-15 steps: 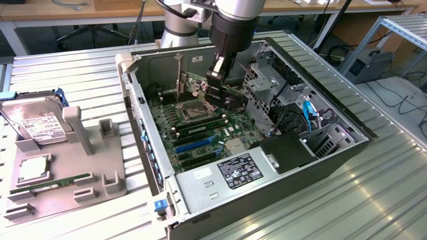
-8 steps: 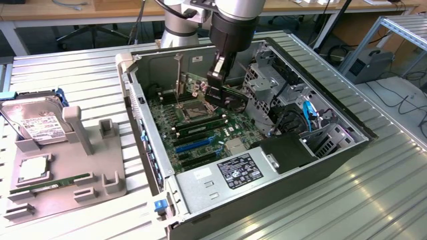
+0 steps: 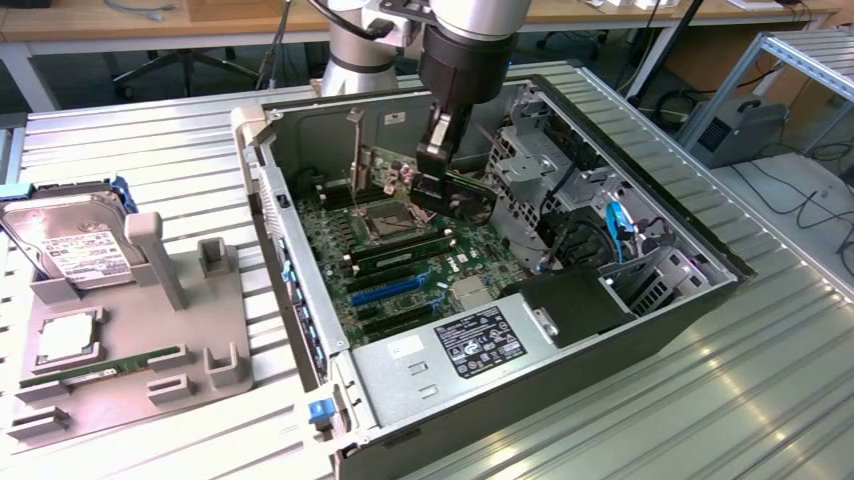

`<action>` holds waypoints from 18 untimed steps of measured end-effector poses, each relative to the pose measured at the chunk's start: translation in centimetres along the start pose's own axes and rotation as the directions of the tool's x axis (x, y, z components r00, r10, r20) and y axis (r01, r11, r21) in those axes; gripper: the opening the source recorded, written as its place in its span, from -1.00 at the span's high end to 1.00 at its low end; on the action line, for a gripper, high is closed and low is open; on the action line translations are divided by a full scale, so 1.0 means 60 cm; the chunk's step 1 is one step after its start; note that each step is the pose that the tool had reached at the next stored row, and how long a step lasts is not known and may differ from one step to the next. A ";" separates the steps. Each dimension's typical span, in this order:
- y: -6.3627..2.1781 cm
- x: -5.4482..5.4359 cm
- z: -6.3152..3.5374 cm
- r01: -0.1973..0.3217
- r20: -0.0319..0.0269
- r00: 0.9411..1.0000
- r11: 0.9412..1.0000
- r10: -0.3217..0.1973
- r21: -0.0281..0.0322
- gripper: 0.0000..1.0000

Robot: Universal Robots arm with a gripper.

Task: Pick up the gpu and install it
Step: 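Insert the gpu into the slot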

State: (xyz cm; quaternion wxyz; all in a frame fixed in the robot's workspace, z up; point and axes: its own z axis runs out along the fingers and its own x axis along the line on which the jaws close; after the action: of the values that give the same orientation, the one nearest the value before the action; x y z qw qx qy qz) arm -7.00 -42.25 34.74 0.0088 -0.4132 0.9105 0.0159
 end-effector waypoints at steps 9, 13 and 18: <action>0.000 0.000 0.000 0.045 -0.001 0.999 0.999 -0.045 -0.001 0.47; 0.000 0.000 0.000 0.059 -0.001 0.998 0.998 -0.059 -0.002 0.47; 0.000 0.000 0.000 0.090 -0.002 0.996 0.996 -0.090 -0.003 0.47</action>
State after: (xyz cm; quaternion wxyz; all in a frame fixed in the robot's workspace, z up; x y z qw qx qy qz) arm -7.00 -42.25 34.71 0.0080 -0.4539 0.8909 0.0163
